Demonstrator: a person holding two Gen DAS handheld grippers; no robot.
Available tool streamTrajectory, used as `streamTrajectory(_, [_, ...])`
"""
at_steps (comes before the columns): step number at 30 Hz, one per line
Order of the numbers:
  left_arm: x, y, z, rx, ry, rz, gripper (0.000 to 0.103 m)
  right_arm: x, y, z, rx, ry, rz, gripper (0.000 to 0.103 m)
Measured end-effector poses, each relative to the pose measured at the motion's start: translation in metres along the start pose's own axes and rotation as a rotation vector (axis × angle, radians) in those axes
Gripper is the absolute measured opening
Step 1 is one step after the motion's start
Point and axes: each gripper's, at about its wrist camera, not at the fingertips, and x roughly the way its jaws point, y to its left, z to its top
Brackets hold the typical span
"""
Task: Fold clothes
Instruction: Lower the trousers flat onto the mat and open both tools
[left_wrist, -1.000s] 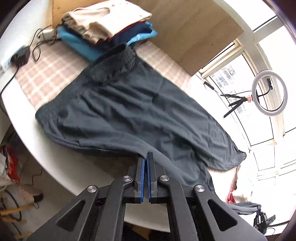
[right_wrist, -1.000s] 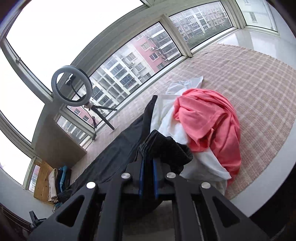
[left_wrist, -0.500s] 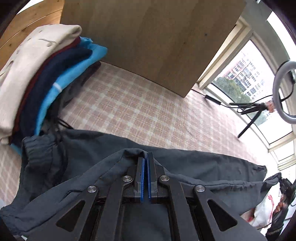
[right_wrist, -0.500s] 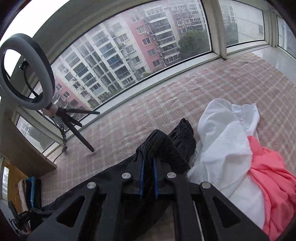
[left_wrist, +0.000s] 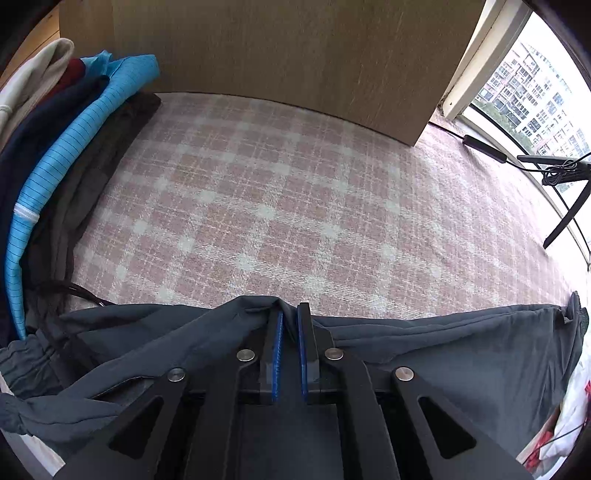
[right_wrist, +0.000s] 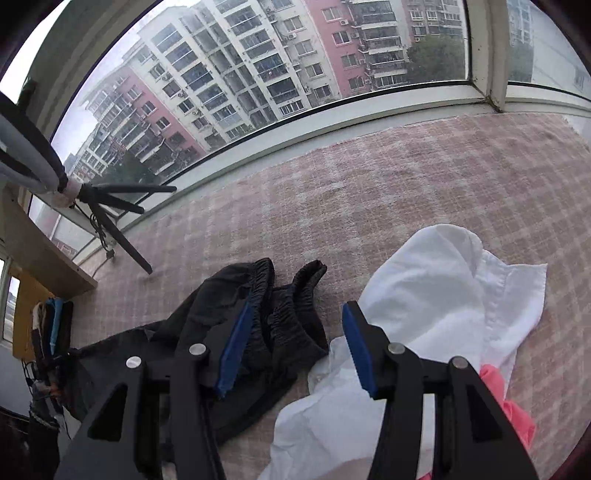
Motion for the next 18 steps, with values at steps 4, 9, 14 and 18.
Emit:
streamTrajectory(4, [-0.006,-0.002,-0.004,0.006,0.001,0.008,0.005,0.036,0.016,-0.013,-0.177,0.112,-0.065,0.051])
streamTrajectory(9, [-0.013,-0.006,-0.008,0.019,0.001,0.003,0.008,0.069,0.022,-0.021,-0.249,0.213,-0.094,0.047])
streamTrajectory(14, [-0.016,-0.006,-0.01,0.022,0.002,-0.008,0.009,0.052,0.02,-0.013,-0.177,0.35,-0.123,0.027])
streamTrajectory(18, [-0.014,-0.007,-0.011,0.034,0.012,-0.02,0.01,0.046,0.002,-0.01,-0.183,0.445,-0.43,0.061])
